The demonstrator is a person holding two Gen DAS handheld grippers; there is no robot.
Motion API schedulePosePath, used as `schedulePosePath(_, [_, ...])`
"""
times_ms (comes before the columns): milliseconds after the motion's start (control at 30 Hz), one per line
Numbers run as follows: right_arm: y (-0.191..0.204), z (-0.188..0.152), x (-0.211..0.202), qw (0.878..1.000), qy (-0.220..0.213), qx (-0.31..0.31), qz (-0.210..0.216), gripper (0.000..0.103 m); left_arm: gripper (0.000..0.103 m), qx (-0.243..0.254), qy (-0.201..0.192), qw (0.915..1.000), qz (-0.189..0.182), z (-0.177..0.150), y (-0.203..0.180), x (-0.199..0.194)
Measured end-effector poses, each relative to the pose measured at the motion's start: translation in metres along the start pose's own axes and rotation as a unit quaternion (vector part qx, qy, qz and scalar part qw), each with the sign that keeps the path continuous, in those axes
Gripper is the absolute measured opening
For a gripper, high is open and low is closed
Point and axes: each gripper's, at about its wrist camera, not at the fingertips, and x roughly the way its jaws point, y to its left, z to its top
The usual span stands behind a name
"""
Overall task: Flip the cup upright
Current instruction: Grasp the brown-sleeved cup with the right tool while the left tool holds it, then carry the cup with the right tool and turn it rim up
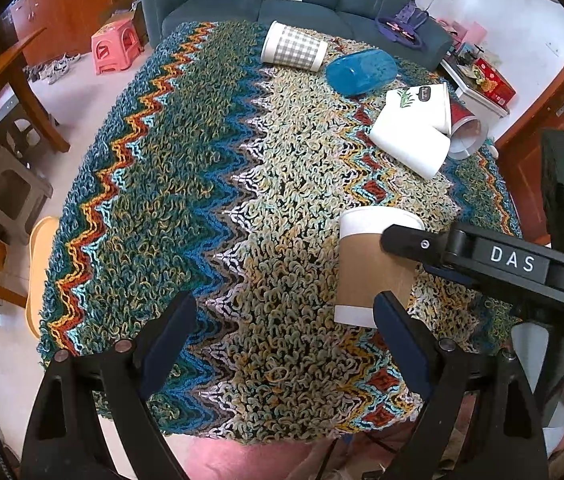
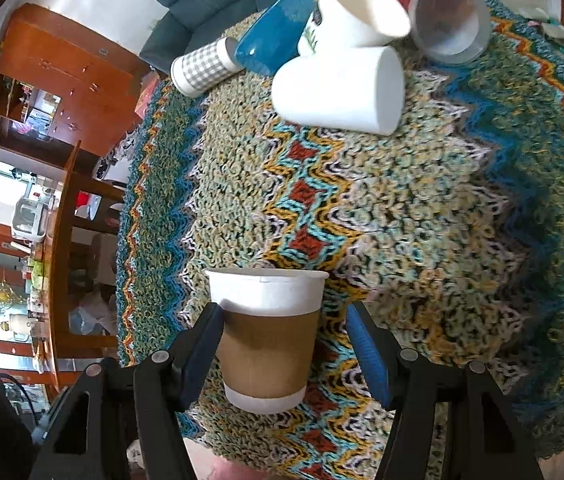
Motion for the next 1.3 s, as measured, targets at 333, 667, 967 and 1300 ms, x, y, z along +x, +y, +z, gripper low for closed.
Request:
schedulePosePath(333, [0.017,0.009,0.024,0.999,0.029,-0.019,-0.009,0.076,0.092,-0.019,0.004,0.9998,-0.009,-0.004,0.015,0.010])
schedulePosePath(667, [0.026,0.014,0.047,0.997,0.061,-0.032,-0.026,0.074,0.092,-0.024,0.010,0.9996,-0.014,-0.005,0.018,0.016])
schedulePosePath(967, [0.031,0.012,0.038,0.996,0.038,-0.072,-0.046,0.066,0.092,-0.020,0.015,0.9995,-0.017,-0.006,0.012,0.020])
schedulePosePath(1300, [0.020,0.012,0.008,0.992,-0.025,-0.103,-0.063,0.065,0.092,-0.016,0.008,0.9997,-0.017,-0.007,-0.003,0.019])
